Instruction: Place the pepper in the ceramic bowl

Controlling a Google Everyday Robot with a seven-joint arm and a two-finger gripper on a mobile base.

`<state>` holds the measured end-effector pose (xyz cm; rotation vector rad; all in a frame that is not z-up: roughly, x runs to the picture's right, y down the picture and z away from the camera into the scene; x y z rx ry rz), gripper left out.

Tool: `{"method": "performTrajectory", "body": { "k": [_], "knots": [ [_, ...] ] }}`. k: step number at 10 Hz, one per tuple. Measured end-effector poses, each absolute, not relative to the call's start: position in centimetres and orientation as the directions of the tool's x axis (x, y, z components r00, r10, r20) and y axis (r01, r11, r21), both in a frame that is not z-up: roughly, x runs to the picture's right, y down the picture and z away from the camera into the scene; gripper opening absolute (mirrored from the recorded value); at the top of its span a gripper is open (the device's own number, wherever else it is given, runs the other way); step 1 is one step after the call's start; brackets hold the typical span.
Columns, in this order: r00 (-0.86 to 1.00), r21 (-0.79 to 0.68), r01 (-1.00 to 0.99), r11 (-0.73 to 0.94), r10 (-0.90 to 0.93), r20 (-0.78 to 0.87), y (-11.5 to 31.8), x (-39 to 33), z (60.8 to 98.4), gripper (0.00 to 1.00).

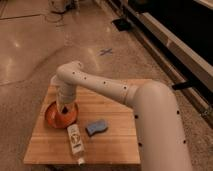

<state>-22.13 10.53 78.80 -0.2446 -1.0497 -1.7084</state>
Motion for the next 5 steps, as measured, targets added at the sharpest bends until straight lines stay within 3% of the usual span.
{"method": "performTrajectory", "body": {
  "k": [5],
  "knots": [
    [-0.271, 0.423, 0.905, 0.046, -0.705, 0.655, 9.0, -13.9, 80.2, 0.8]
  ]
}}
